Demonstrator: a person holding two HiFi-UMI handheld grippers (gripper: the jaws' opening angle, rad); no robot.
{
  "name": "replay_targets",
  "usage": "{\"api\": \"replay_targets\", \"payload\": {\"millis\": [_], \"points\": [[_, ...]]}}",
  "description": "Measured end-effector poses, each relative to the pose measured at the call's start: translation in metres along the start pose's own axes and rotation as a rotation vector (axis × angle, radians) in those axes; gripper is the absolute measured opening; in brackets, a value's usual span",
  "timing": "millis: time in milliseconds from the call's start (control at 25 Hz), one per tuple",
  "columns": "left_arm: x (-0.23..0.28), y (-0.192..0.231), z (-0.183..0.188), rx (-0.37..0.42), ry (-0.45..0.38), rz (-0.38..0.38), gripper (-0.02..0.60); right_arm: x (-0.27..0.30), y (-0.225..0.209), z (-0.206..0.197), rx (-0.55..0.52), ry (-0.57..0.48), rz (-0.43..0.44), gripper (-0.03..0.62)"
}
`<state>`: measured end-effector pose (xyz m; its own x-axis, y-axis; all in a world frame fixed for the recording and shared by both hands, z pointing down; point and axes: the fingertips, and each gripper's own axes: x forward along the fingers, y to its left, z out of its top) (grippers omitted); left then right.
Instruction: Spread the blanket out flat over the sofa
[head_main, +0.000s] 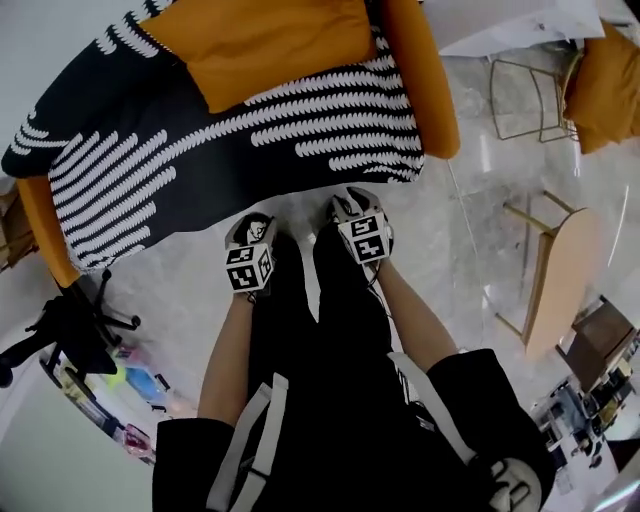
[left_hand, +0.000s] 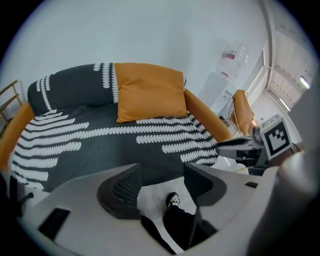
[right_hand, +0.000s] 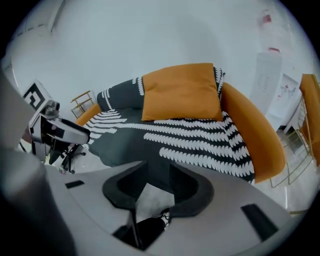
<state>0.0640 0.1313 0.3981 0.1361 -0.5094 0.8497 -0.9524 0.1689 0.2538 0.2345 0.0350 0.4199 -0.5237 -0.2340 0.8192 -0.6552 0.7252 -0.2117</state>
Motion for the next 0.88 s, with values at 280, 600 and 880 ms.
{"api": "replay_targets", "payload": {"millis": [280, 600, 880], "points": [[-0.067, 0.014, 0.029, -0.066, -0.101, -0.031, 0.158, -0.029, 0.072, 0.062, -0.119, -0.033, 0.047, 0.011], [-0.128, 0.027, 0.062, -0.021, -0.148, -0.037, 0.025, -0.073, 0.153, 0.139, -0.224, -0.083, 0.149, 0.009], [-0.183, 0.034, 0.112, 0.027, -0.275, -0.036, 0.023, -0.104, 0.195, 0.181, -0.345, -0.158, 0.162, 0.009]]}}
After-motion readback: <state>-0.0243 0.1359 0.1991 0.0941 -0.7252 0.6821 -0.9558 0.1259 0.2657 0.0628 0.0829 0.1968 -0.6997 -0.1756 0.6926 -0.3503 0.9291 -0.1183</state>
